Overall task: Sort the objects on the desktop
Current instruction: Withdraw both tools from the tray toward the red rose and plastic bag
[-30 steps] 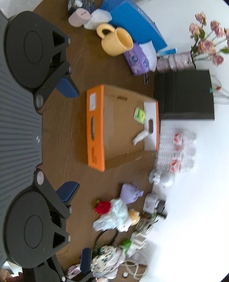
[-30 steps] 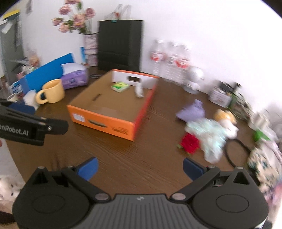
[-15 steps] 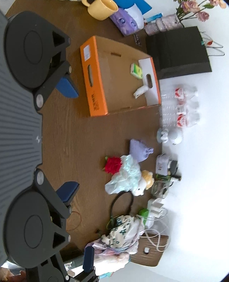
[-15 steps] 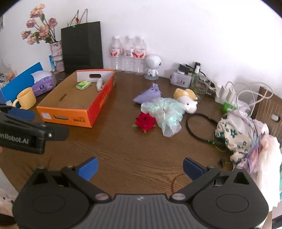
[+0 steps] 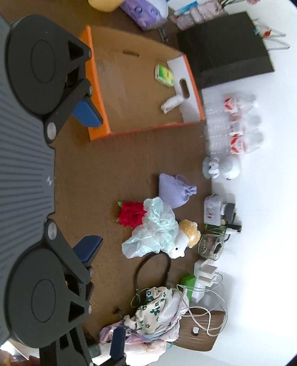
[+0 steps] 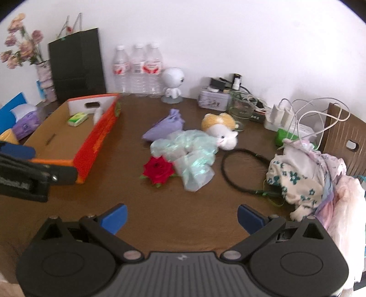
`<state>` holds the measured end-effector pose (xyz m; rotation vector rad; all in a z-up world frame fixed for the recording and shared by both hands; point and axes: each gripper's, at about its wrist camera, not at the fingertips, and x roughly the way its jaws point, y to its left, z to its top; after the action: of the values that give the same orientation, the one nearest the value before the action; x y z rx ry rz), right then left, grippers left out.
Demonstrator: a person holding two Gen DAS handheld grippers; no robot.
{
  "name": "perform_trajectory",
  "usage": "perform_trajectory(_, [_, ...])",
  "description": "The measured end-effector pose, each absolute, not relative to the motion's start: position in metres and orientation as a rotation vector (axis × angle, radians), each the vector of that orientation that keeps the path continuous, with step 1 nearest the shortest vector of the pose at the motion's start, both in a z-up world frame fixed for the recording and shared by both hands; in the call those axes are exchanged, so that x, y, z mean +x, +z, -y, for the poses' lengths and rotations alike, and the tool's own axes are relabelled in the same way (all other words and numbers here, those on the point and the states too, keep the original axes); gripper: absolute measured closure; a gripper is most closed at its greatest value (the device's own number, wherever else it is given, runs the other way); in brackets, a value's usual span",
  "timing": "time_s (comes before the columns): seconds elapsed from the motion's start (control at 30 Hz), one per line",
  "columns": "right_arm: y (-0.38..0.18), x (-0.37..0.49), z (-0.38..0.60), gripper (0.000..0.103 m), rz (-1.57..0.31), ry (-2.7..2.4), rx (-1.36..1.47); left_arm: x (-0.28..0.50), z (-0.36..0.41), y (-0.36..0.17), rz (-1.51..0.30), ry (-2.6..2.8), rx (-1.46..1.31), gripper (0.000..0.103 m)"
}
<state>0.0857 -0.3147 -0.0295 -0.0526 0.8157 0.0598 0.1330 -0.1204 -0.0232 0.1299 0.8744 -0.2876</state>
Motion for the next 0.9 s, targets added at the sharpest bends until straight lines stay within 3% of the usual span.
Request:
perform_trajectory(0.47, [-0.079, 0.215, 0.353, 0.003, -0.906, 0.063, -0.082, 0.233, 0.168, -0.074, -0.947, -0.337, 0.218, 0.0])
perform_trajectory(0.77, [-0.109, 0.267, 0.369, 0.014, -0.945, 0.15, -0.022, 0.254, 0.196, -0.122, -1.053, -0.41, 0.27, 0.005])
perform_trajectory(0.9, [-0.118, 0.277, 0.369, 0.023, -0.975, 0.184, -0.009, 0.262, 0.202, -0.131, -1.06, -0.412, 0.279, 0.007])
